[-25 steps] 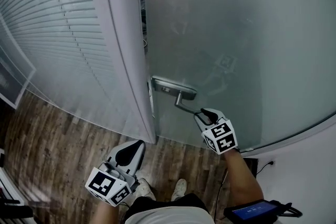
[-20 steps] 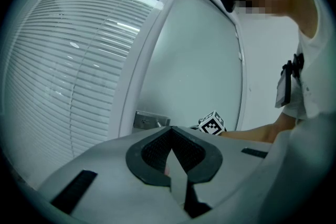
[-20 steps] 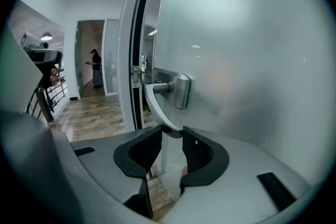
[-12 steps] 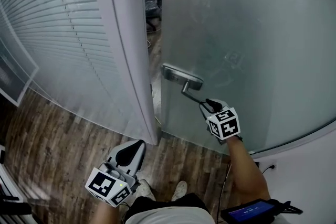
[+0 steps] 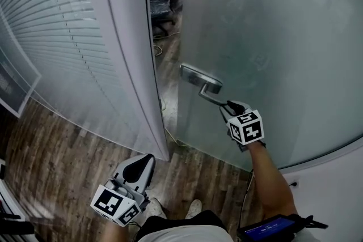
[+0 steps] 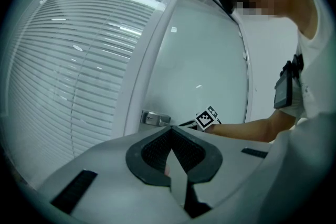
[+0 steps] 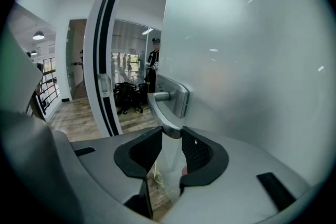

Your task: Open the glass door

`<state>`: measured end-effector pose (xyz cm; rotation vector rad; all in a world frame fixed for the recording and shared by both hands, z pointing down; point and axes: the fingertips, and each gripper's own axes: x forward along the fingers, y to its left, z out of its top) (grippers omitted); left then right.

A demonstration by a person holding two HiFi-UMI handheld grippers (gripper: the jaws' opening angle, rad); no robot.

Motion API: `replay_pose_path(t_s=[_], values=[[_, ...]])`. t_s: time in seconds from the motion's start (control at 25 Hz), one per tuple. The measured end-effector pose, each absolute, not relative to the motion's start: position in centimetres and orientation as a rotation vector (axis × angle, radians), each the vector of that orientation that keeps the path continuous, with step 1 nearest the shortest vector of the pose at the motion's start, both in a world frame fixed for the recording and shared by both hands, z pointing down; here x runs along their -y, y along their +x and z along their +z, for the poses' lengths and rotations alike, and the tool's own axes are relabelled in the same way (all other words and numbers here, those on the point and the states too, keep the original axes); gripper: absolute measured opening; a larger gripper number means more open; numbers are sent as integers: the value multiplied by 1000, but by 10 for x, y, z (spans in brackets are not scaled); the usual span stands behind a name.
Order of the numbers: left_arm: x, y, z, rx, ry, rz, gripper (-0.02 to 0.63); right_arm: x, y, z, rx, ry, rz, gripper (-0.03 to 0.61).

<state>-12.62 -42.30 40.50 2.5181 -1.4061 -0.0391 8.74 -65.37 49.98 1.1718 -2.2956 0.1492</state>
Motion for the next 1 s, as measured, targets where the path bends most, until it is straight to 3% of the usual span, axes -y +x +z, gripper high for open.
replay_pose_path(t_s=[0.28,1.0], values=[[466,-101,396,1434,2485,-17,0,715,114,492,2307,1162,182,121],[453,-111,435,1512,2434,-15,0,774,138,515,2260,1338,241,121]])
